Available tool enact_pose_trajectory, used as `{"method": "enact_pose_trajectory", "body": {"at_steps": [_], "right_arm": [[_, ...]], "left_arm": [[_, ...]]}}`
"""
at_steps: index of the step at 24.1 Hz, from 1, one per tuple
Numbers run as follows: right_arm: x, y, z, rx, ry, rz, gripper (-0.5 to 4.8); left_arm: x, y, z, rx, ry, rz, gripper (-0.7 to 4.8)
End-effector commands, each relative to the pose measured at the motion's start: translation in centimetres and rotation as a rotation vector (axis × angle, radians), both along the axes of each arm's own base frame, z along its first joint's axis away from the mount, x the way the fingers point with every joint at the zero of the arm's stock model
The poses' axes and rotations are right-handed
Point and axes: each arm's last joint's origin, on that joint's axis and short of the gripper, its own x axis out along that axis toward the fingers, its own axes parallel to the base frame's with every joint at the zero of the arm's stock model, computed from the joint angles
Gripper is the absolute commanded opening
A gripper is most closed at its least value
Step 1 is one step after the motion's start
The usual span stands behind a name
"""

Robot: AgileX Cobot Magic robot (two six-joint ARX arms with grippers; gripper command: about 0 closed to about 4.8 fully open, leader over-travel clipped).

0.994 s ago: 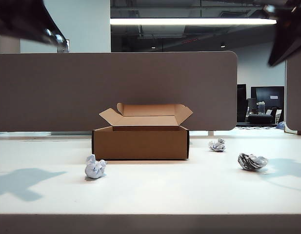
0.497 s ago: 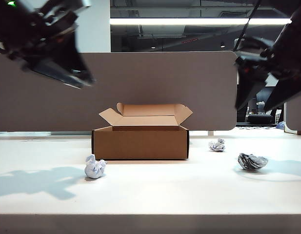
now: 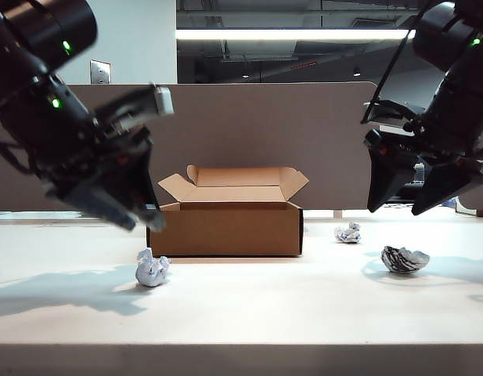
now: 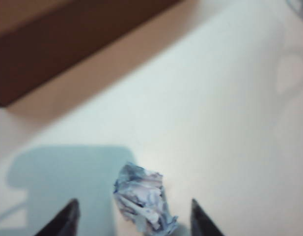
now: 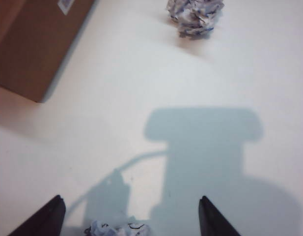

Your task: Pick up all the paper balls on the table and put them in the paper box.

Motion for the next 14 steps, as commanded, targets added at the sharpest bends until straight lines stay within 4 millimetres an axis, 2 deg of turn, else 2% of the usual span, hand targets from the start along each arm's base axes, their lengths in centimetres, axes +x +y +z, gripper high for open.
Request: {"method": "enact_pose_trajectory", "body": {"at_steps": [1,14], "right_arm": [[0.4,0.1,-0.1,0.000,-0.012,-0.004,3.83],[1.0,0.2,-2.7,-0.020,0.080,-0.006,3.83]], "left_arm": [[0.4,-0.2,-0.5,-0.004,0.009,0.000,3.15],[1.0,-0.6,-1.3,-0.038,0.016,-0.003,3.15]]}}
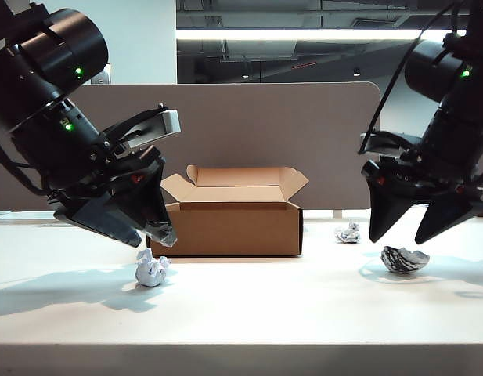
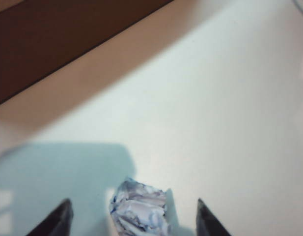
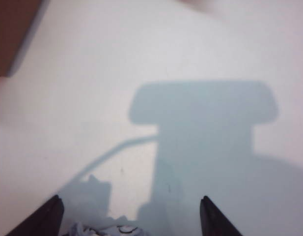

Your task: Pick up all the paper balls on the table and put them in the paper box.

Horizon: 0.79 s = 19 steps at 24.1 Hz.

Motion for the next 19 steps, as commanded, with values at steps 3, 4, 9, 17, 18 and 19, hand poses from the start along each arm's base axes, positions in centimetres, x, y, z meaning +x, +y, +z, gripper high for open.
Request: {"method": "enact_pose_trajectory", "body": {"at_steps": [3,4,9,17,18,19], "right_arm": [[0.2,0.1,-0.2,0.001,0.002,0.000,3.83],[0.2,0.1,-0.2,0.000,0.006,0.000,3.83],[0.1,0.0,-0.2,-0.003,0.015,0.000,3.83],[0.0,0.0,-0.3,0.003,0.025,-0.012,3.83],[0.0,0.0,-0.3,0.011,0.035,-0.027,3.83],[-0.1,0.0,-0.3,0.017,0.048,-0.041,3.83]], "left_arm": [[0.1,-0.1,-0.1,-0.018,0.013,0.009,3.15],[0.1,-0.2,-0.3,-0.026,0.035,-0.006,3.14],[0.2,-0.3,-1.4,-0.012,0.082,-0.004,3.11],[0.5,-0.2,-2.3,0.047,0.079,0.028,3.09],[0.5,-0.2,-2.3,0.047,0.081,0.028,3.09],[0.5,-0.2,-2.4,0.047,0.081,0.028,3.09]]}}
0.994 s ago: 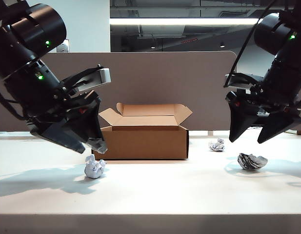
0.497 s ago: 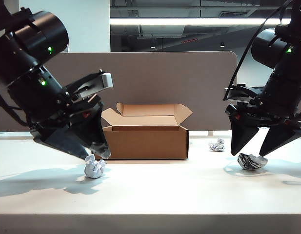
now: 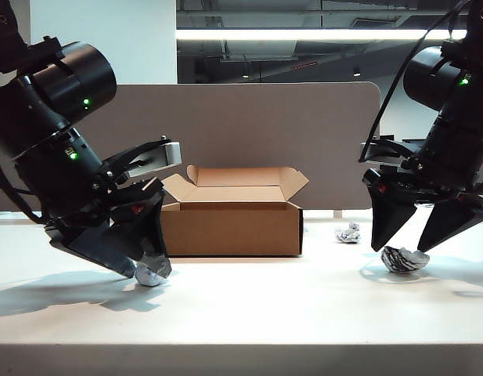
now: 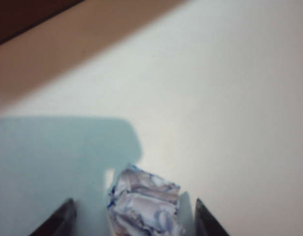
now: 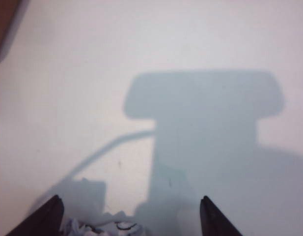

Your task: Pick up all the paper balls on the table and put them in the paper box.

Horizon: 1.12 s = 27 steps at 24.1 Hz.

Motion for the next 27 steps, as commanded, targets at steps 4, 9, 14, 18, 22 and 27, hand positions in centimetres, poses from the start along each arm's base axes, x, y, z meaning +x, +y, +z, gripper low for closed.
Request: {"method": "enact_pose_trajectory", "body": {"at_steps": [4,9,14,18,22,27], "right_arm": [[-0.48,-0.02,-0.03,0.020,0.069,-0.053,3.83],[-0.74,-0.04,-0.16,0.021,0.102,-0.060,3.81],[-1.06,0.19,-0.27,0.056,0.139,-0.031,2.00],[-1.05,0.27,-0.25,0.054,0.136,-0.025,1.00],[-1.04,0.27,-0.24,0.042,0.127,0.000,0.44],[-0.68,0.33,-0.03,0.050,0.087,0.003,0.44]], "left_arm": [[0.05,-0.03,-0.07,0.010,-0.003,0.001,2.95],[0.05,-0.03,-0.06,0.010,-0.003,0.001,2.94],[0.05,-0.03,-0.07,0.010,-0.002,0.001,2.06],[0.04,-0.03,-0.08,0.010,-0.001,0.000,1.43],[0.05,-0.03,-0.07,0.010,-0.003,0.001,0.79],[0.18,-0.10,0.07,0.001,-0.020,0.001,0.79]]}}
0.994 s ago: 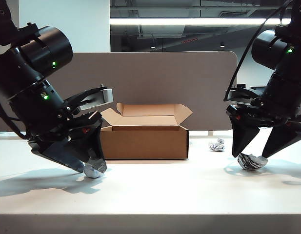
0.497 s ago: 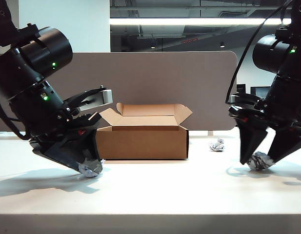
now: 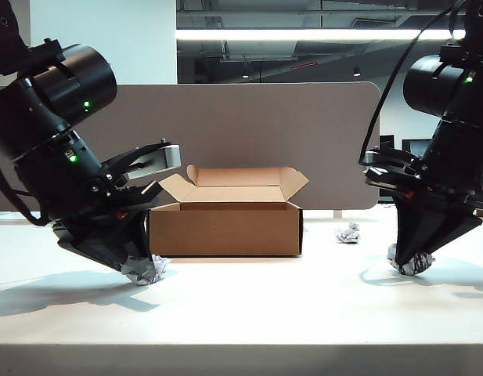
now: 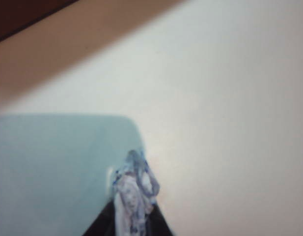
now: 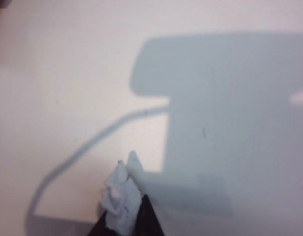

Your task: Pick up all the paper balls on the table and put them in the paper box.

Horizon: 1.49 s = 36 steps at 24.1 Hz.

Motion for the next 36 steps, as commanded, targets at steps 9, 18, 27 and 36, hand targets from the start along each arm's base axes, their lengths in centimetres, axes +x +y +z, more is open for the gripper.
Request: {"method": "enact_pose_trajectory", "body": {"at_steps": [9,18,27,36], "right_arm": [[2.8,0.8,4.5,0.115,-0.202,0.048,0.45],[7.6,4.5,11.8,0.348,-0.474,0.103,0.90],[11.2,8.9,8.5,0.371,-0.405,0.201,1.22],[11.7,8.8,8.5,0.371,-0.414,0.196,2.43]], "left_arm": [[3.7,-1.9,7.0,-0.094,-0.191,0.000,0.79],[10.2,-2.4,14.5,-0.070,-0.358,0.147,0.79],[13.1,-2.3,12.5,-0.107,-0.278,0.097,1.22],[13.3,-2.1,12.2,-0.133,-0.263,0.076,1.88]]}}
